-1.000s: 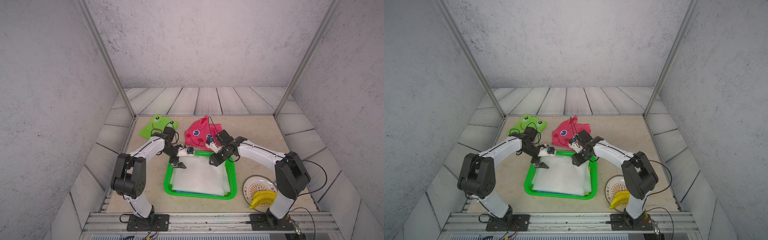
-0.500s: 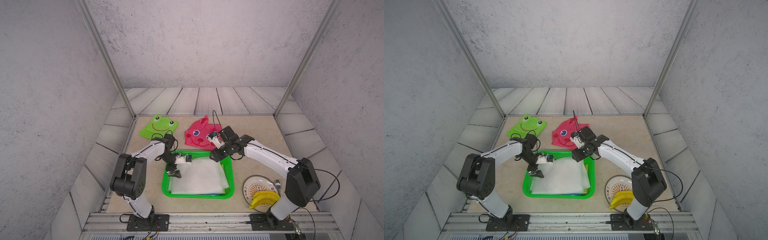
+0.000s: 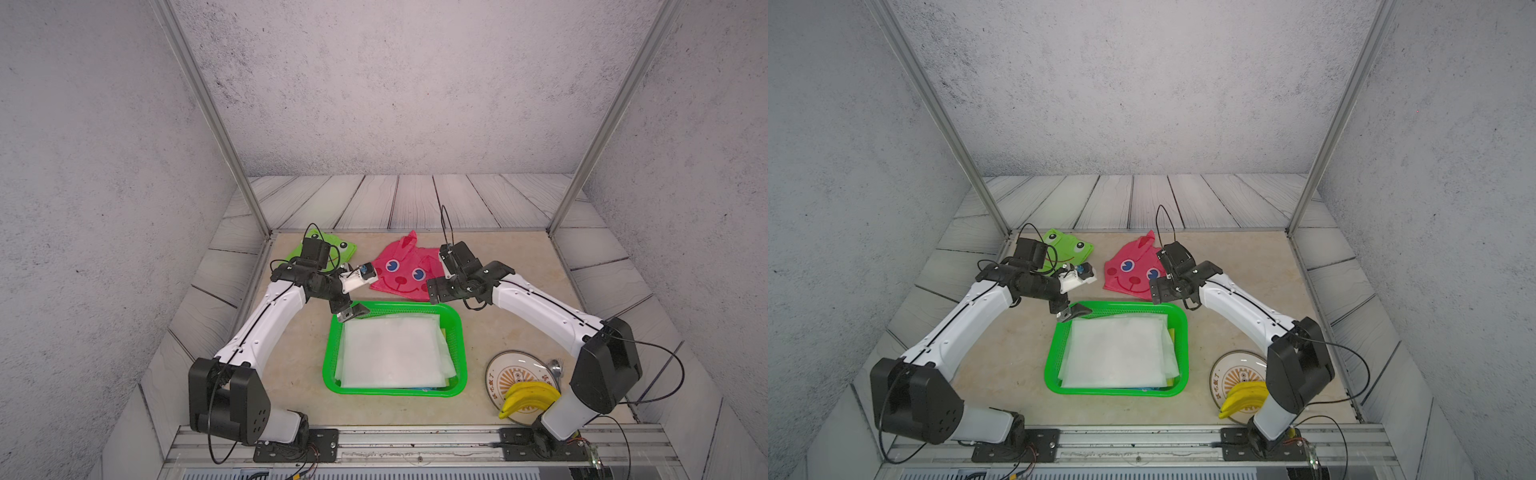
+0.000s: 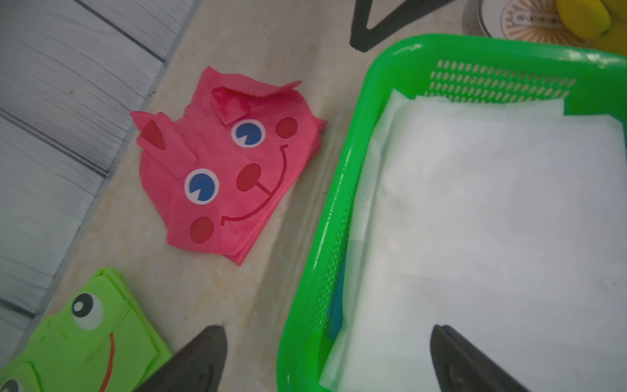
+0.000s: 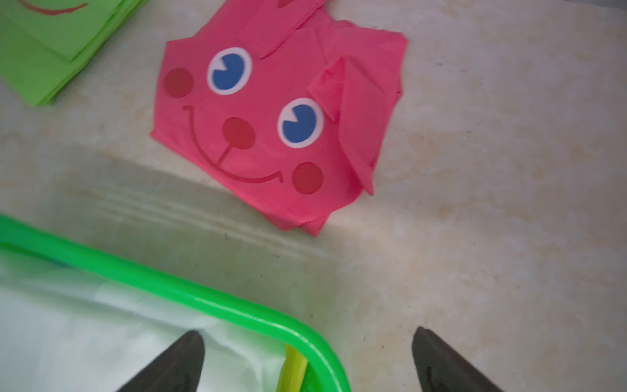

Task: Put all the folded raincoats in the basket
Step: Place the raincoat in the basket, then pick up the raincoat from the center of the board.

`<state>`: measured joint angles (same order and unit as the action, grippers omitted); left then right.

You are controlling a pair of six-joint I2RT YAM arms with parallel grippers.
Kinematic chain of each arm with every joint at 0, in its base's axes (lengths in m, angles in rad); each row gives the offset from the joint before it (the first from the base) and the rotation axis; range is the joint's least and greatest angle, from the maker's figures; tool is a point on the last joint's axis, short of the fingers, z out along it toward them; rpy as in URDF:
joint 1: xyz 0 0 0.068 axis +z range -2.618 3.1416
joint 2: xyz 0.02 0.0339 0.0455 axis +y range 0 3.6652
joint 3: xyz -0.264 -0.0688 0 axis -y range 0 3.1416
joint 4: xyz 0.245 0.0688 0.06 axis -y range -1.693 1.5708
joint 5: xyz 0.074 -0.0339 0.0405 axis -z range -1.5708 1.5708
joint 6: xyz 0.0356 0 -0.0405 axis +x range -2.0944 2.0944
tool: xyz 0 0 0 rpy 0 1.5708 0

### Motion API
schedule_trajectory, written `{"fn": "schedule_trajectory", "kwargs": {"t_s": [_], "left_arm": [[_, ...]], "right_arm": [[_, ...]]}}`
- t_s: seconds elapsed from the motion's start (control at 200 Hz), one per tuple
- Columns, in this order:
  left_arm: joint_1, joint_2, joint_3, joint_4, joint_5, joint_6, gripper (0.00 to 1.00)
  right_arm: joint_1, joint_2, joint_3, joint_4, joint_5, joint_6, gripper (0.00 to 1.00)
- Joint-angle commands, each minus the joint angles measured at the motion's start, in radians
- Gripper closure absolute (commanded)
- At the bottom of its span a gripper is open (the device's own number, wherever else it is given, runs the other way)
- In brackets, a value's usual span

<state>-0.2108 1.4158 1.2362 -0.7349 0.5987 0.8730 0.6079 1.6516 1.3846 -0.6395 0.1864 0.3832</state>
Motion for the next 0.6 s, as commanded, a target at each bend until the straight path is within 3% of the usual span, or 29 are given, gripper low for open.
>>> {"fn": "schedule_trajectory", "kwargs": {"t_s": [0.0, 0.08, 0.16, 0.28, 0.395, 0.596], "left_arm": [[0.034, -0.012, -0.023, 0.118, -0.151, -0.296, 0.01], [0.039, -0.019, -0.035, 0.169, -0.342, -0.394, 0.0], [0.056, -0.01, -0.034, 0.16, -0.381, -0.419, 0.01], [0.068, 0.035, 0.008, 0.14, -0.348, -0.517, 0.01], [0.069, 0.147, 0.134, 0.069, -0.277, -0.55, 0.0], [0.057, 0.369, 0.335, 0.064, -0.28, -0.604, 0.0]], "right_arm": [[-0.026, 0.07, 0.065, 0.019, 0.109, 0.026, 0.01], [-0.036, 0.15, 0.147, -0.014, 0.129, 0.01, 0.04], [-0.06, 0.226, 0.214, -0.018, 0.129, -0.011, 0.14], [-0.108, 0.352, 0.333, -0.044, 0.031, -0.047, 0.27], [-0.131, 0.461, 0.444, -0.072, -0.028, -0.082, 0.3], [-0.149, 0.647, 0.618, -0.123, -0.025, -0.119, 0.29]]}}
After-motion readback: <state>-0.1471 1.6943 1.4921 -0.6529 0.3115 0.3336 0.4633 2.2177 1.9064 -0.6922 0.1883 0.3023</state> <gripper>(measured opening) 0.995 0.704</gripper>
